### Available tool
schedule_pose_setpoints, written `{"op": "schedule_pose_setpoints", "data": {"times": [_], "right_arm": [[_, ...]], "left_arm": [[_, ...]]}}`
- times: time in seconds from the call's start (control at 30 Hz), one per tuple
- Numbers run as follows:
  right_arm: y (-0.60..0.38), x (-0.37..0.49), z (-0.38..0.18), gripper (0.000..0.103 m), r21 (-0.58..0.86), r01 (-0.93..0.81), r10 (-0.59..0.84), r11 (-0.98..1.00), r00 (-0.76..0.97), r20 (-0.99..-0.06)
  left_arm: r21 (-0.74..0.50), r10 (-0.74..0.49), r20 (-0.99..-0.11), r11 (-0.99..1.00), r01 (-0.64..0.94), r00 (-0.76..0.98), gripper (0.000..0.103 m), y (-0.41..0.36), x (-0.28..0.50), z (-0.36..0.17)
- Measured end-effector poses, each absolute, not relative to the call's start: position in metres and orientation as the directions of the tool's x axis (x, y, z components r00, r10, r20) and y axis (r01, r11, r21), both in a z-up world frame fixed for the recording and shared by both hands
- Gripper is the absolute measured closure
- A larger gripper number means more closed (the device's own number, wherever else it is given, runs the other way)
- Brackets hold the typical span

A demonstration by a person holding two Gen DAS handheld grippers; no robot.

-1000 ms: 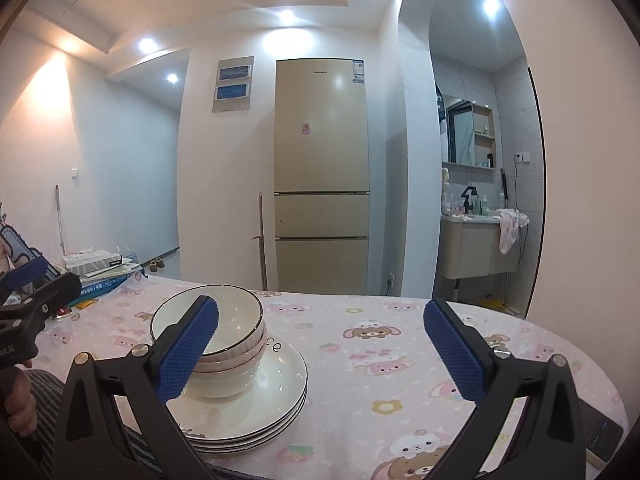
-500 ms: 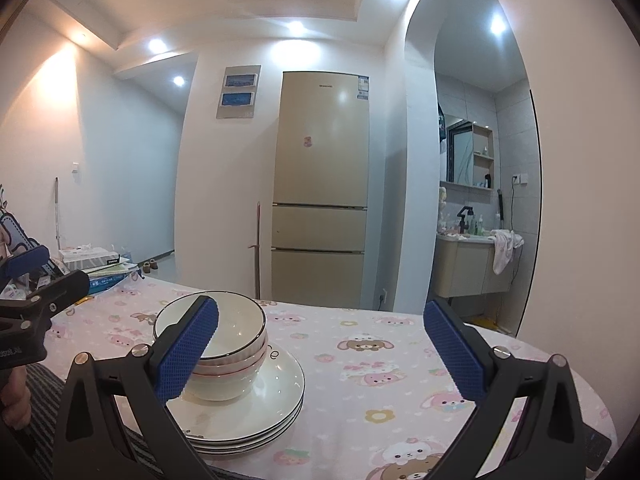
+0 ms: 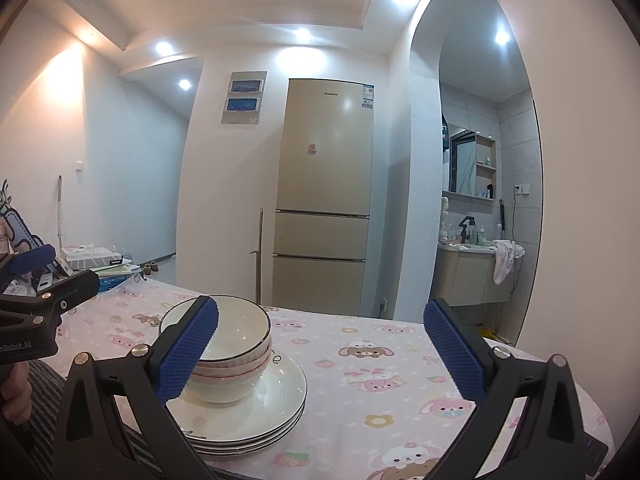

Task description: Organize plates and bowls

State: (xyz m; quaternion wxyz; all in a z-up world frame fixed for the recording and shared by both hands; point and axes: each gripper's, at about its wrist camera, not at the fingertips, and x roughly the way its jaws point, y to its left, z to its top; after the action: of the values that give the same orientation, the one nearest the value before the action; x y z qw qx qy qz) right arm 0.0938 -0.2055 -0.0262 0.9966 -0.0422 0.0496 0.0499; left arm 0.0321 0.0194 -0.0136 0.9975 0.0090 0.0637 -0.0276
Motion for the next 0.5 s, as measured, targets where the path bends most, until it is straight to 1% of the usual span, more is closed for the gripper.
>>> {"op": "schedule_pose_setpoints", "data": {"times": [0.37, 0.5], "right_arm": [[-0.2088, 0.096, -0.0262, 0.0, -0.068, -0.104, 0.095, 0.992, 0.988, -0.12], [-0.2105, 0.0933, -0.0251, 0.0, -0.07, -0.103, 0.095, 0.992, 0.989, -0.109]], "left_arm": [[0.022, -0.041, -0.113, 0.999, 0.044, 0.993, 0.0, 0.0185, 0.0318, -0.0149], [0.019, -0.041, -0.124, 0.999, 0.044, 0.991, 0.0, 0.0186, 0.0323, -0.0162]]}}
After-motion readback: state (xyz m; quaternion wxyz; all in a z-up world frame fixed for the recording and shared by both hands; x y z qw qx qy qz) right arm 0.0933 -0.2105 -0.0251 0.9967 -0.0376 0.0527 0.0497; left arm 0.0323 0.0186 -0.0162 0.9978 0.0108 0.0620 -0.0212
